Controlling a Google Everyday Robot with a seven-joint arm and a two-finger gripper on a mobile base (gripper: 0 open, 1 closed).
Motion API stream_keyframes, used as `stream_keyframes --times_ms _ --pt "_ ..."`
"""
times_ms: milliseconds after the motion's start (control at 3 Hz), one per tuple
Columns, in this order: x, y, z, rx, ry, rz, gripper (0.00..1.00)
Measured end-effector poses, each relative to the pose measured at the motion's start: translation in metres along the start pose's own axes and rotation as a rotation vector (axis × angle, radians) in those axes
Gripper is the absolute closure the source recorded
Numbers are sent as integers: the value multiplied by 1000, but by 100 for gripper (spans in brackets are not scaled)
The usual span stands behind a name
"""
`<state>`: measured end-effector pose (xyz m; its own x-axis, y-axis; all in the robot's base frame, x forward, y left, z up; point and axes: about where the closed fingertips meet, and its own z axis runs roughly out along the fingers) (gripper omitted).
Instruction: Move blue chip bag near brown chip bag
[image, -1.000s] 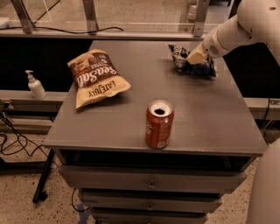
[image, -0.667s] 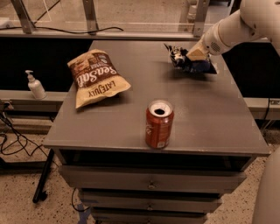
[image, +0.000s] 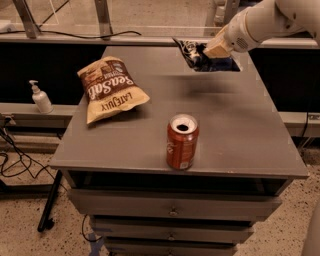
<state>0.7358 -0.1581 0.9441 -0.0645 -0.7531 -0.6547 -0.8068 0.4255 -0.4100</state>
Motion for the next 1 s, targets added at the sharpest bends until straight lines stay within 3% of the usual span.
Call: stream_keyframes --times_ms 333,1000 --pt "-24 17 13 -36 -58 -80 100" --pt "-71 77 64 -154 -177 -152 100"
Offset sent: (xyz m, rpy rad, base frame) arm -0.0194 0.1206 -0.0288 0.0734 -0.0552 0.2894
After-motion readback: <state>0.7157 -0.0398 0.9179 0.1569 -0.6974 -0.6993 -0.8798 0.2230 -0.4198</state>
